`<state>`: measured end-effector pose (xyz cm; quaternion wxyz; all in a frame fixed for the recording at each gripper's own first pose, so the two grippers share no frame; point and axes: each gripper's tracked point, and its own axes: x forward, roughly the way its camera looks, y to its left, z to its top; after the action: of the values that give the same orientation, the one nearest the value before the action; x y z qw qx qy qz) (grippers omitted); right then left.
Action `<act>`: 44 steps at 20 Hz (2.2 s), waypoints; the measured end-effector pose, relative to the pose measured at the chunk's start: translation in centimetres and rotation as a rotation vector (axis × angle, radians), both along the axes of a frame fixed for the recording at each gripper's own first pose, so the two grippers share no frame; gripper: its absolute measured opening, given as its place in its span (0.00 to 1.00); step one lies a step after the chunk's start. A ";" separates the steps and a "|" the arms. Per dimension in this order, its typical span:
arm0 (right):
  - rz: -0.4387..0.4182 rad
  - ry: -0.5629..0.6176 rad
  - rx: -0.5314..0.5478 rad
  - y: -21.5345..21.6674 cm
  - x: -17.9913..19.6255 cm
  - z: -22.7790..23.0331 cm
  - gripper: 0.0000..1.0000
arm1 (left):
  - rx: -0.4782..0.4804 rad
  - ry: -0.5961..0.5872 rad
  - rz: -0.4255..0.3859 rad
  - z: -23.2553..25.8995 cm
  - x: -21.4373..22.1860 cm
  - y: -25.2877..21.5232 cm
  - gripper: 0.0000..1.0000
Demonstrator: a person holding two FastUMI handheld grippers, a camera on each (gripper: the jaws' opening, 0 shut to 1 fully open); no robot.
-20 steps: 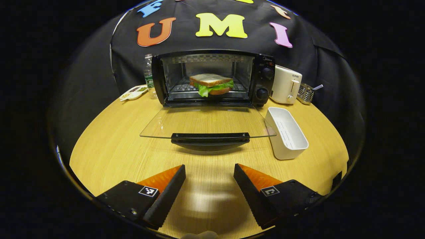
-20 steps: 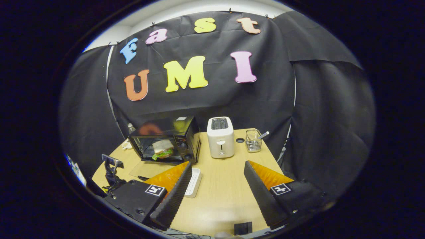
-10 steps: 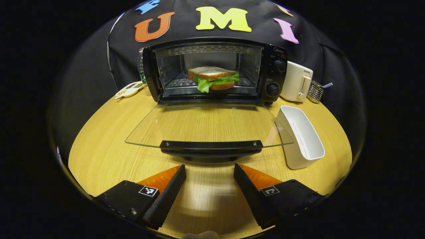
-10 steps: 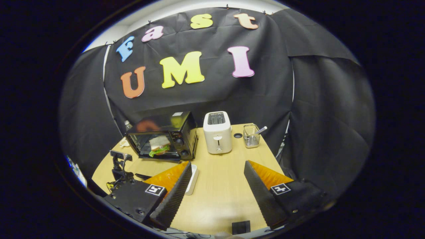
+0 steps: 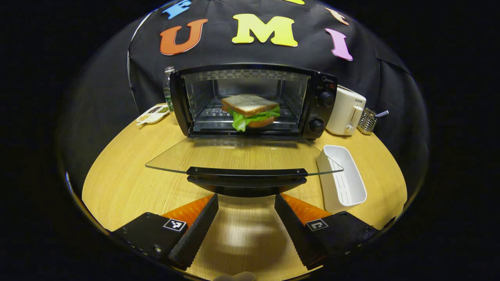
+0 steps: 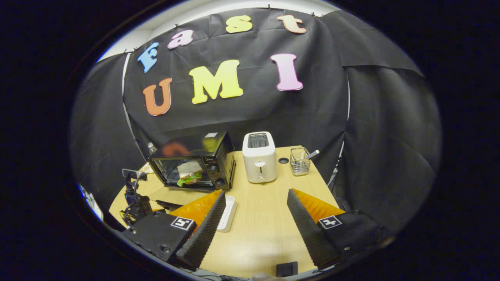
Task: Open the electric oven with the left hand, put the food in, and close the electric oven.
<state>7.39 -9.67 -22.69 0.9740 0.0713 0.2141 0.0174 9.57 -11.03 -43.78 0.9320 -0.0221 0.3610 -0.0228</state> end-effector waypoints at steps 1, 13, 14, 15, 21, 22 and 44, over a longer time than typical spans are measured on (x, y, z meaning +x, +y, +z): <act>-0.002 0.003 0.007 0.0 0.2 0.0 1.00 | -0.004 -0.010 0.000 0.7 0.3 0.0 0.95; -0.043 0.040 0.046 -0.7 1.3 -2.0 1.00 | -0.005 -0.113 -0.012 6.8 5.2 0.4 0.95; -0.045 0.044 0.052 -0.7 1.3 -2.2 1.00 | -0.001 -0.117 -0.015 7.0 5.5 0.4 0.95; -0.049 0.046 0.057 -0.7 1.4 -2.3 1.00 | 0.000 -0.119 -0.016 7.2 5.9 0.4 0.95; -0.053 0.044 0.058 -0.7 1.4 -2.4 1.00 | -0.014 -0.138 -0.010 8.3 8.1 0.1 0.95; -0.056 0.046 0.060 -0.6 1.5 -2.4 1.00 | -0.012 -0.140 -0.012 8.4 8.6 0.1 0.95; -0.044 0.028 0.046 -0.4 1.0 -0.7 1.00 | -0.005 -0.209 0.001 11.7 10.9 0.2 0.95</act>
<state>8.42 -10.03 -23.42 0.9692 0.0988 0.2256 -0.0002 20.49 -10.87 -32.06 0.9645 -0.0223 0.2618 -0.0254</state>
